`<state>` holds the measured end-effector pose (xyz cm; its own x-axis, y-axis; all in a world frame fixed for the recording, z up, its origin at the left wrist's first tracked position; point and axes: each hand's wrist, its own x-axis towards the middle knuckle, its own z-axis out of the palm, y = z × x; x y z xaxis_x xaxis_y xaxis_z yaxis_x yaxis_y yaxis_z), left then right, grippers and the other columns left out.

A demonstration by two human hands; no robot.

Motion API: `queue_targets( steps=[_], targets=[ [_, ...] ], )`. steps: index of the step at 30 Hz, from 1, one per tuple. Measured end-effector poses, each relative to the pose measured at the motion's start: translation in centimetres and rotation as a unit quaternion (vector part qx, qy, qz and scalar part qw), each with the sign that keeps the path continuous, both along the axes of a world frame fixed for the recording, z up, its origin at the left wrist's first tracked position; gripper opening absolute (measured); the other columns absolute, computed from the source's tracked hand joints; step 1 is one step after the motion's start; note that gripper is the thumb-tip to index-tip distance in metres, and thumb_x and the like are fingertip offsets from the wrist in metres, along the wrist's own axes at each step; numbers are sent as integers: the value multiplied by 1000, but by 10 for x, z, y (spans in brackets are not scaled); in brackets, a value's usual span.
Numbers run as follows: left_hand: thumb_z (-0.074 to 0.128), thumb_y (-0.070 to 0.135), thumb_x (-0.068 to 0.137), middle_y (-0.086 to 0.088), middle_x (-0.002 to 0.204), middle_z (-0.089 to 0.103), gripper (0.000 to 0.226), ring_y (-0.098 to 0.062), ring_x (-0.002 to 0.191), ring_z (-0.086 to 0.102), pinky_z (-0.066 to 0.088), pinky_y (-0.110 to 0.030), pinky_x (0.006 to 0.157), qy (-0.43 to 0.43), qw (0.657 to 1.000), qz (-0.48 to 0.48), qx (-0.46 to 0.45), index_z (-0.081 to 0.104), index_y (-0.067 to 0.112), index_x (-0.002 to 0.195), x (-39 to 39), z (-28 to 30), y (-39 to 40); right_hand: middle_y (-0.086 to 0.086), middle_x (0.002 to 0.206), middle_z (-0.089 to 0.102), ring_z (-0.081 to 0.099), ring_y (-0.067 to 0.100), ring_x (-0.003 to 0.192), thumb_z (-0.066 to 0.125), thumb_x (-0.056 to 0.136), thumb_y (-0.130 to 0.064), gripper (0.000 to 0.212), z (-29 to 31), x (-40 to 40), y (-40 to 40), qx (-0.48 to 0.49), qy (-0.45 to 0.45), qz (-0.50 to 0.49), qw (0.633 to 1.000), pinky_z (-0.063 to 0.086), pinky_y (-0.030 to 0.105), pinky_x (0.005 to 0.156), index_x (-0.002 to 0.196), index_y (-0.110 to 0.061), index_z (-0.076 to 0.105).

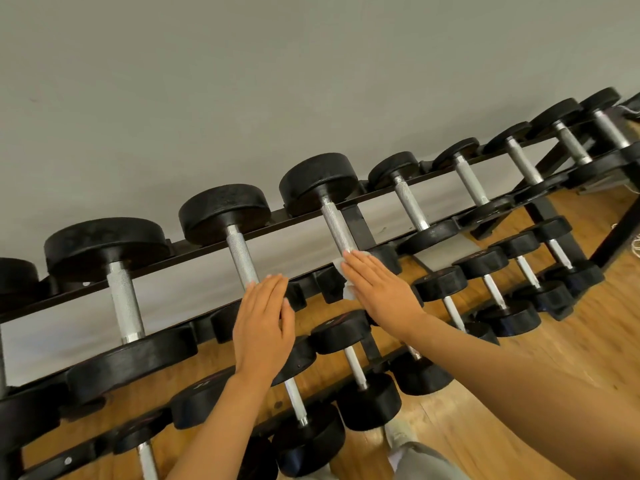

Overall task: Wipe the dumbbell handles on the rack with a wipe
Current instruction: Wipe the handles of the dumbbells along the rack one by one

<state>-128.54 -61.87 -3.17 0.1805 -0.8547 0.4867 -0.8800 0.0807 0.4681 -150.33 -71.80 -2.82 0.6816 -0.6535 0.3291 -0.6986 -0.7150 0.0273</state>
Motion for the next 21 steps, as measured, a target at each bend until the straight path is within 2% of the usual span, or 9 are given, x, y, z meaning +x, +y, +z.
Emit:
queue_targets(
  steps=[3,5,7,9,12,14,16,18,21],
  targets=[
    [40,29,98,-9,129,65,45,-22,124,58,35,-43,112,-4,999,-26,21,63,6,128,-20,6,-8,13,132,60,56,27,125,79,78,-7,48,9,-6,-6,8,-63,37,997,45,39,104,124,-5,64],
    [39,32,98,-9,131,64,47,-22,125,57,30,-42,113,-5,999,-34,41,61,7,130,-34,9,-16,11,130,61,58,24,122,65,90,-14,35,17,-15,-10,27,-95,57,993,50,35,100,124,-6,64],
    [38,33,98,-9,132,63,48,-22,126,56,28,-42,113,-8,998,-41,54,60,7,132,-50,12,-22,9,128,61,58,21,118,50,97,-21,33,22,-29,-17,50,-116,63,990,48,28,98,124,-7,63],
    [37,34,99,-9,134,61,49,-20,127,55,27,-41,114,-12,997,-49,63,58,7,134,-67,15,-29,9,126,61,58,19,115,43,98,-25,37,25,-47,-25,61,-126,58,988,45,23,95,123,-7,63],
    [38,35,100,-8,137,59,48,-20,130,52,26,-39,115,-21,996,-51,76,56,9,136,-99,15,-41,10,127,61,59,21,114,41,99,-26,38,19,-83,-43,75,-134,43,987,48,25,93,124,-7,63],
    [50,30,101,-9,140,56,43,-22,132,50,24,-41,115,-22,996,-30,82,55,9,138,-121,14,-50,9,128,60,59,21,113,40,99,-26,39,17,-111,-57,87,-135,30,987,52,28,90,125,-8,63],
    [56,26,100,-7,149,47,46,-22,140,41,22,-41,116,-19,995,-7,93,49,11,143,-143,14,-62,8,128,60,59,18,112,41,98,-26,39,16,-139,-73,87,-143,18,986,52,25,89,126,-9,62],
    [47,36,103,-4,157,33,52,-20,147,27,17,-40,119,-35,993,12,109,39,14,149,-160,12,-75,9,127,61,60,19,112,42,97,-26,40,17,-163,-91,88,-158,11,983,46,22,90,126,-8,62],
    [22,48,101,-1,162,18,61,-17,151,10,3,-41,122,-73,985,57,146,29,19,153,-180,5,-90,13,130,60,60,25,116,53,97,-17,35,11,-191,-118,97,-163,1,982,42,26,96,128,-3,60]
  ],
)
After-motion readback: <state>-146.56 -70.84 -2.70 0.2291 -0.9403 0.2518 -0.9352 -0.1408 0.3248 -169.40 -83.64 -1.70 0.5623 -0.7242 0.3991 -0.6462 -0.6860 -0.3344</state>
